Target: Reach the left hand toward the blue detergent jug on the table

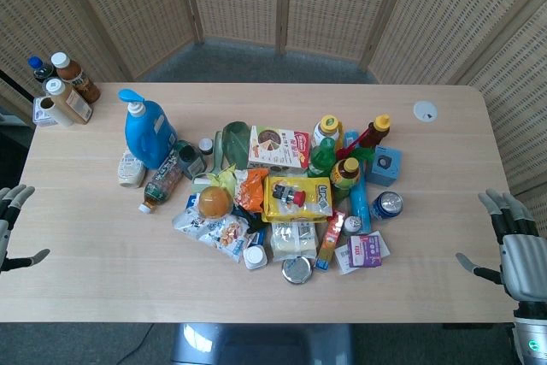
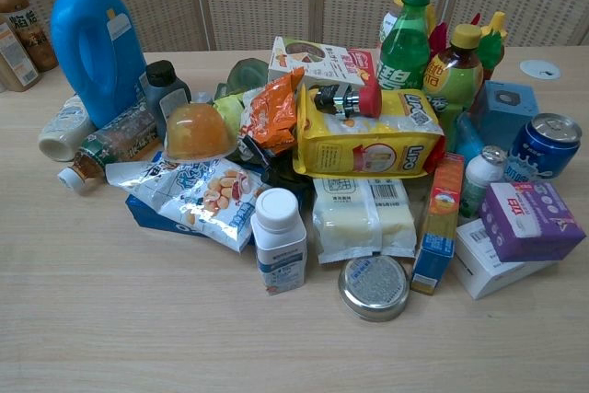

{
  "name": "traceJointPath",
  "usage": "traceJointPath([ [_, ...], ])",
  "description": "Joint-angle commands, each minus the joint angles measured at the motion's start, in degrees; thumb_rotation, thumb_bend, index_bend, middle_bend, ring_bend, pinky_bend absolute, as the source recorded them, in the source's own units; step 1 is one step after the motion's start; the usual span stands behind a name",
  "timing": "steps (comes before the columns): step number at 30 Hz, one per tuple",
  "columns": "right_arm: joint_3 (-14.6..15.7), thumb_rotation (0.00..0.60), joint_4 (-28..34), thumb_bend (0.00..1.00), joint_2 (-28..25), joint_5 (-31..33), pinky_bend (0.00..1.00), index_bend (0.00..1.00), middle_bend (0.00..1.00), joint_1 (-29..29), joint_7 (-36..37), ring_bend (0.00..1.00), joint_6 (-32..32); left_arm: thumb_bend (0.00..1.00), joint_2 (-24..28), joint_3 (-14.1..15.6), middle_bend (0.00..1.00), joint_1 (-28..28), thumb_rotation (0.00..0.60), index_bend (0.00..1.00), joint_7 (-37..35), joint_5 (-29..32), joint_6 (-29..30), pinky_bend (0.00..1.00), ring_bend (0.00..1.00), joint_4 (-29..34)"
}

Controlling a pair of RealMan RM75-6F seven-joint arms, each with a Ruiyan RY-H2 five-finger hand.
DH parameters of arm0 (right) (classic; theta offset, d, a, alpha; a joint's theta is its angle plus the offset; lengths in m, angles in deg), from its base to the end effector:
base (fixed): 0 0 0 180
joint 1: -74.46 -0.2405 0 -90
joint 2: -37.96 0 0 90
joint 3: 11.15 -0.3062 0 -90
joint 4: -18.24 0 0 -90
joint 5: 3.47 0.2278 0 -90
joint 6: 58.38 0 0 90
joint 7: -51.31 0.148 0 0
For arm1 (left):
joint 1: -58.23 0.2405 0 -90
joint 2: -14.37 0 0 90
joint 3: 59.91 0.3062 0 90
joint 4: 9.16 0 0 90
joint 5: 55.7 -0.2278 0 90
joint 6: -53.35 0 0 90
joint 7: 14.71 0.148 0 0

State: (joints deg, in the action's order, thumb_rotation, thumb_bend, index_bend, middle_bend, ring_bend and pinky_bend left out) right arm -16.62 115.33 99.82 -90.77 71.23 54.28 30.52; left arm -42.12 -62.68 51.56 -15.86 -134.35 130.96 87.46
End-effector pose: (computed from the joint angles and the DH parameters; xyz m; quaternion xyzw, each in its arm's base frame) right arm -0.3421 -0.1886 0.1855 0.5574 -0.3844 0.4478 0.5839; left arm -0.3735 0.1989 0.1969 -0.5880 -0.4325 -0.3306 0.5982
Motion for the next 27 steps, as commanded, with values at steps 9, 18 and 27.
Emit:
traceJointPath([
  [9,0.19,0.6,0.34,0.0,0.3,-0.47,0.0,0.0,0.0,-0.15,-0.95,0.0,-0.08,0.0,-3.52,-2.18,0.0,-0.83,0.6,0.03,-11.33,-0.18,0.01,0.0,0.0,-4.14],
  [18,0.12,0.6,0.54,0.0,-0.13,-0.36,0.0,0.0,0.0,0.0,0.02,0.0,0.1,0.0,-13.57,-11.43,0.0,-7.1,0.6,0.03,-21.18,3.24,0.45,0.0,0.0,-10.14],
  [27,0.1,0.6,0.4,0.0,-0.65,-0.67,0.0,0.0,0.0,0.18,1.47,0.0,0.51,0.0,-17.62,-18.54,0.0,-13.34,0.6,0.04,-14.71,12.87,-3.6,0.0,0.0,-8.4],
])
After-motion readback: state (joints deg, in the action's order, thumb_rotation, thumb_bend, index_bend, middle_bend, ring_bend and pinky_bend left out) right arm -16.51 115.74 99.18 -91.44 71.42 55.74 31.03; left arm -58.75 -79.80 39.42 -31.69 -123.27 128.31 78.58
